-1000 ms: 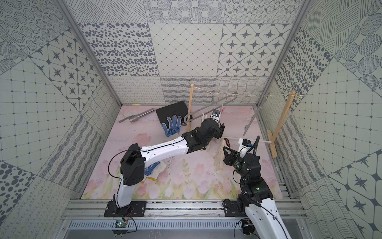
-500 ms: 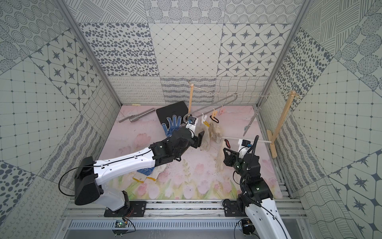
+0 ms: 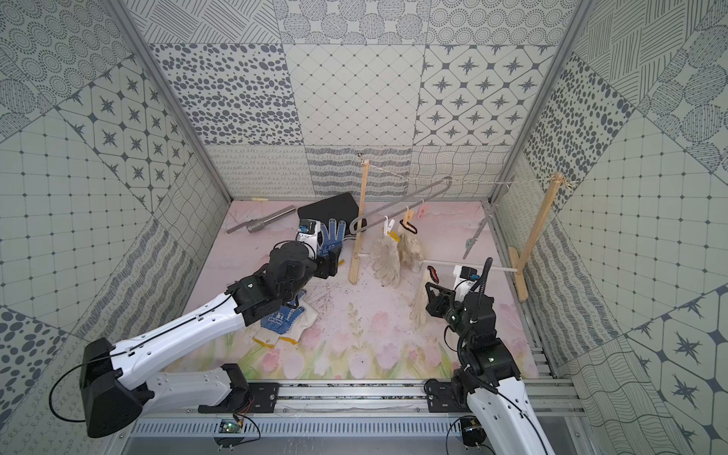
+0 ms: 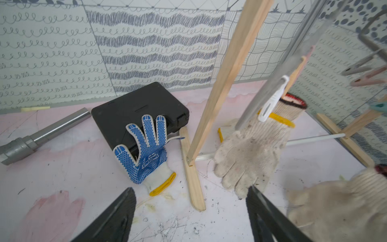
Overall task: Clip the gloves onto a hanger to dry
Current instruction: Adjust the clothesline at the center of the board.
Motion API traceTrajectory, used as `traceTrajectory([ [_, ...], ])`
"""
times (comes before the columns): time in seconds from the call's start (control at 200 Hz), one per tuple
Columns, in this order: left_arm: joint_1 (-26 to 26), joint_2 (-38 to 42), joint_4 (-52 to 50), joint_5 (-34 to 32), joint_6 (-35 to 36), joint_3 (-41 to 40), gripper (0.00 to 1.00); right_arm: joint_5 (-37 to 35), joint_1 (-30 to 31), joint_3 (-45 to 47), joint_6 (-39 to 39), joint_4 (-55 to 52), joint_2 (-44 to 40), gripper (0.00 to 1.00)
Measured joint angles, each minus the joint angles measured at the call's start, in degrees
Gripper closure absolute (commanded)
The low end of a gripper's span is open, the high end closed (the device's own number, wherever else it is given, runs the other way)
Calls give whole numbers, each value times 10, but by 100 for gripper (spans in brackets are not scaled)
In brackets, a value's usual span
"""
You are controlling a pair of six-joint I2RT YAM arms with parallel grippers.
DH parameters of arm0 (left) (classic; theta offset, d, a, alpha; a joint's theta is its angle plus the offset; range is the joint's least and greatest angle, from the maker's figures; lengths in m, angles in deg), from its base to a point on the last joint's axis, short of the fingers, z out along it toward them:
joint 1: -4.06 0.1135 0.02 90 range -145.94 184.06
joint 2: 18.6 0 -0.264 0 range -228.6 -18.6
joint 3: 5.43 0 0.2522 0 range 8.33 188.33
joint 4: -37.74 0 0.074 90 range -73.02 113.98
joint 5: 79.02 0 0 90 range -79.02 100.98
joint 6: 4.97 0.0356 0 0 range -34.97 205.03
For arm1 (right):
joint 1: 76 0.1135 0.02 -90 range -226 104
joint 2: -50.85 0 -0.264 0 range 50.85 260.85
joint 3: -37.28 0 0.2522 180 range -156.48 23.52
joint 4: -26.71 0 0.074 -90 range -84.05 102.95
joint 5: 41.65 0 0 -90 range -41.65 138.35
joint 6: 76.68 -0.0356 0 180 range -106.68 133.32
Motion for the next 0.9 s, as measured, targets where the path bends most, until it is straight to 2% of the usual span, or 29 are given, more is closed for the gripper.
traceTrajectory([
  [0.13,51,-8,19,52,-10,-61,18,1,0,0,-2,0,3,100],
  [0.185,67,-27,28,74,-16,-74,22,4,0,0,-2,0,3,100],
  [0.265,82,-67,48,106,-22,-83,38,8,0,-1,-4,-1,3,100],
  [0.36,93,-124,80,148,-35,-86,66,12,0,-4,-7,-5,2,100],
  [0.56,102,-228,154,225,-70,-85,92,12,-1,-36,-6,-33,-12,100],
  [0.665,102,-281,190,266,-95,-73,96,10,-2,-49,-3,-33,-15,100],
  [0.901,79,-368,253,321,-151,-36,95,9,-3,-49,-4,-33,-10,100],
])
